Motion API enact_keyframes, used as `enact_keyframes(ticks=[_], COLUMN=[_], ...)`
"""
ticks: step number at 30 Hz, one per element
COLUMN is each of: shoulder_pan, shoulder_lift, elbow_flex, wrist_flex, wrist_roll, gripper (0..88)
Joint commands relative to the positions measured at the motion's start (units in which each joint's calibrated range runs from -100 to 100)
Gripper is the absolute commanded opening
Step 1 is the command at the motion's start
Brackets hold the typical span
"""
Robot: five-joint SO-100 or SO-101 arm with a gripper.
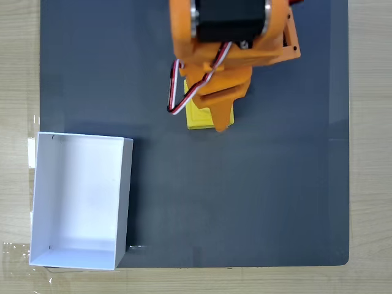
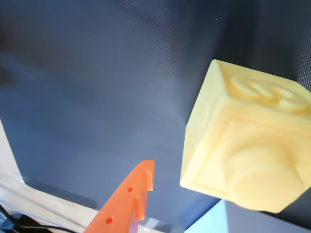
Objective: Grasp a yellow block and put it in the box
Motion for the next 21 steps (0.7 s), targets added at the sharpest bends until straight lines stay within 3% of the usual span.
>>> enact_keyframes(ticks=[1,15,21], shoulder_pan=[0.0,-0.2,-0.2], shoulder_lift=[2.2,11.3,11.1], elbow_flex=[-1.9,-1.3,-1.8], wrist_flex=[-3.3,-8.9,-8.9], wrist_roll=[-0.1,-0.1,-0.2], gripper=[41.9,40.5,26.7])
